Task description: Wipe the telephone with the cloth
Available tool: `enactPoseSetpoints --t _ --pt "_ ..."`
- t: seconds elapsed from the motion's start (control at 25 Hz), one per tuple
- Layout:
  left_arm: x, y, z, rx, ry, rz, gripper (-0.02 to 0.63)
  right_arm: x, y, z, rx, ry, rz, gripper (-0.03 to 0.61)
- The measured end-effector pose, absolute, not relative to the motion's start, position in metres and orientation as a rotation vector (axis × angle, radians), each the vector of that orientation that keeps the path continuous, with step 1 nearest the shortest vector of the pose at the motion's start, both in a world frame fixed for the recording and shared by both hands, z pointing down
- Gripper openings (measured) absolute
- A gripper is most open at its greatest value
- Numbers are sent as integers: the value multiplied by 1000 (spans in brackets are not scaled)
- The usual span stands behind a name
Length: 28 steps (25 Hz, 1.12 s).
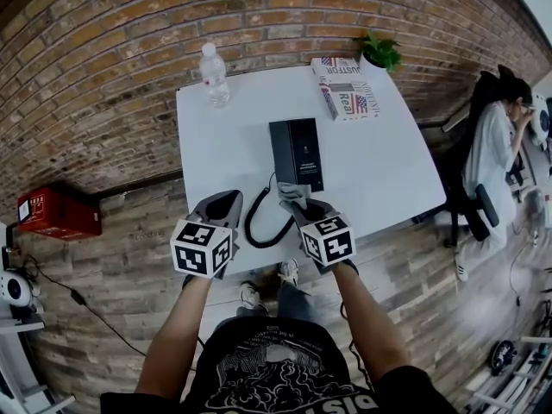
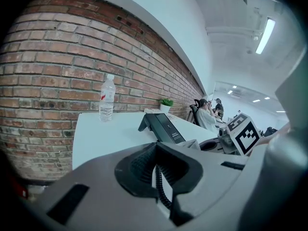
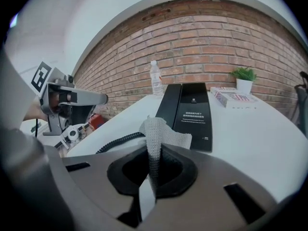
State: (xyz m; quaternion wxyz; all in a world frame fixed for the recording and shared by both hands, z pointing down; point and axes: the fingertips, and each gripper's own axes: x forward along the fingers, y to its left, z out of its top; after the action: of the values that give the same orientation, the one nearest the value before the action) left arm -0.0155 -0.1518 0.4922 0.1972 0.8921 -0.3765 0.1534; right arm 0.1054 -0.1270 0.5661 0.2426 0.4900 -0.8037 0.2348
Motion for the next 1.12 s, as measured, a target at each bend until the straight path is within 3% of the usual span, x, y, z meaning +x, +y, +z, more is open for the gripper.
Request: enactPoseSetpoints --t 0.32,1.12 --pt "-17 -146 494 2502 -1032 425 5 148 -116 571 1508 -2066 674 11" --pt "-46 -138 497 2475 -1066 416 5 105 -128 577 1326 -2027 518 11"
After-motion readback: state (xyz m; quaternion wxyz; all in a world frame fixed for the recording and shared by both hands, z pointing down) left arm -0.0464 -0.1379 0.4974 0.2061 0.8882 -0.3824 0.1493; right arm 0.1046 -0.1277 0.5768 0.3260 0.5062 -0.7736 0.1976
